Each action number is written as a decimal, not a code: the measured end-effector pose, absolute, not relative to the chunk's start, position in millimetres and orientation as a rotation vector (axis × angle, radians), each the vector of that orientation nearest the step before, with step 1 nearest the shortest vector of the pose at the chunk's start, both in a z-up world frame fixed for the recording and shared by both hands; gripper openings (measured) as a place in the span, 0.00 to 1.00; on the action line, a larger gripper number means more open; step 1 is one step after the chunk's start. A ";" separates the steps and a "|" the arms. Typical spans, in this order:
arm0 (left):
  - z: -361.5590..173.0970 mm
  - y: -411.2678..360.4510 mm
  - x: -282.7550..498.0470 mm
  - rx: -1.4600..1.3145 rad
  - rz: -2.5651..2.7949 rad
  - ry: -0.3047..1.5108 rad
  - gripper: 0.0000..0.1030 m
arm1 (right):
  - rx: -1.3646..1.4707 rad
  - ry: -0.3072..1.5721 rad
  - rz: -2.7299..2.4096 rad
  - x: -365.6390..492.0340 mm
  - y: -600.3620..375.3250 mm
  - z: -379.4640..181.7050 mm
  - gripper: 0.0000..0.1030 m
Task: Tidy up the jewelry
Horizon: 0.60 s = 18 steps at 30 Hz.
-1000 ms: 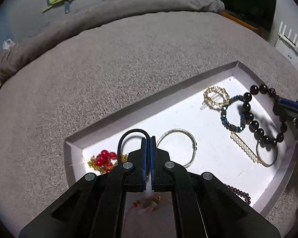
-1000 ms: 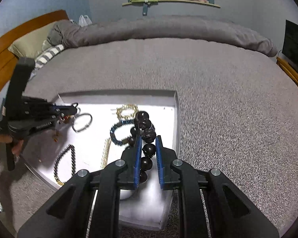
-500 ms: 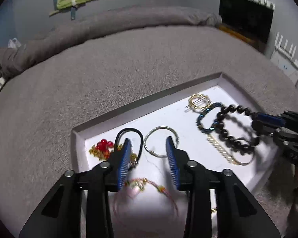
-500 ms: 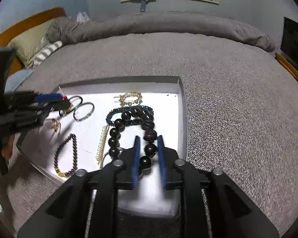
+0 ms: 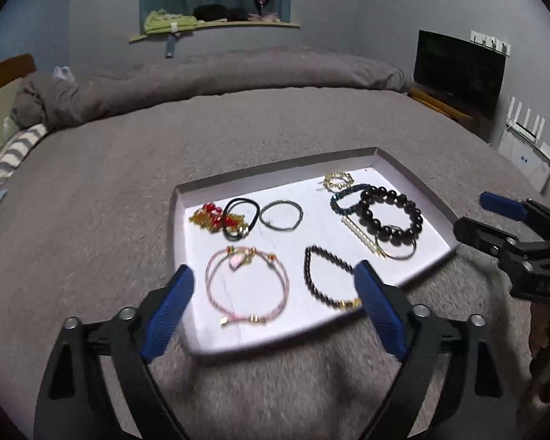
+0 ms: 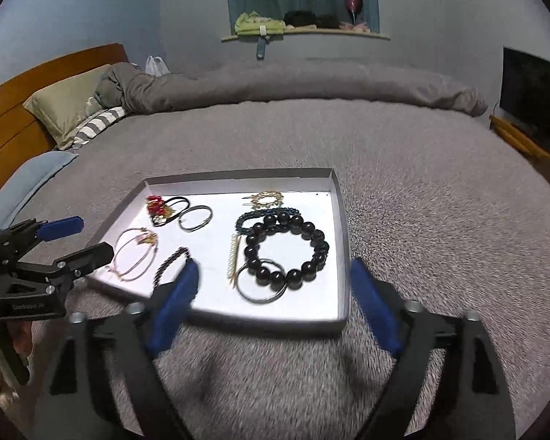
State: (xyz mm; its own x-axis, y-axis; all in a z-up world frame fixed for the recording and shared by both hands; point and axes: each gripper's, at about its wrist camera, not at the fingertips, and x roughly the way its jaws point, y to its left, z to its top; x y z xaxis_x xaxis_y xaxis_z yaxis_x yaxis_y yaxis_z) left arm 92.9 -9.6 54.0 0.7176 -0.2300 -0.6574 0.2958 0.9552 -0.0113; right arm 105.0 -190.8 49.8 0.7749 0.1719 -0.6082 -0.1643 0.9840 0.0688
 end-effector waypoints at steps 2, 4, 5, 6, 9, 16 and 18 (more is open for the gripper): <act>55.6 -9.0 81.1 0.107 -0.285 0.705 0.91 | -0.009 0.648 0.188 93.4 -187.6 52.0 0.94; 56.4 -7.8 71.2 0.108 -0.274 0.701 0.93 | -0.033 0.638 0.196 83.8 -182.8 52.8 0.95; 56.8 -6.6 64.1 0.105 -0.270 0.696 0.94 | -0.044 0.635 0.196 79.5 -181.5 52.4 0.95; 57.1 -5.9 58.9 0.102 -0.265 0.693 0.94 | -0.051 0.631 0.193 75.6 -181.3 52.4 0.95; 53.3 -3.8 45.7 0.106 -0.229 0.680 0.95 | -0.063 0.613 0.174 64.7 -183.5 50.8 0.95; 39.6 6.0 35.0 0.089 -0.129 0.624 0.97 | 0.007 0.545 0.106 60.3 -190.9 36.4 0.95; 35.0 8.0 34.4 0.083 -0.114 0.611 0.97 | -0.031 0.552 0.084 64.4 -185.3 28.4 0.95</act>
State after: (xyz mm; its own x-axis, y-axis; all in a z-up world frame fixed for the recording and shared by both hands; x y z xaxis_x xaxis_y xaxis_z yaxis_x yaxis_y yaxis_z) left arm 34.4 8.0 35.0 0.8128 -0.0824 -0.5767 0.1316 0.9903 0.0440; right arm 64.4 -185.3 28.4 0.8481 0.0713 -0.5251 -0.0883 0.9961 -0.0072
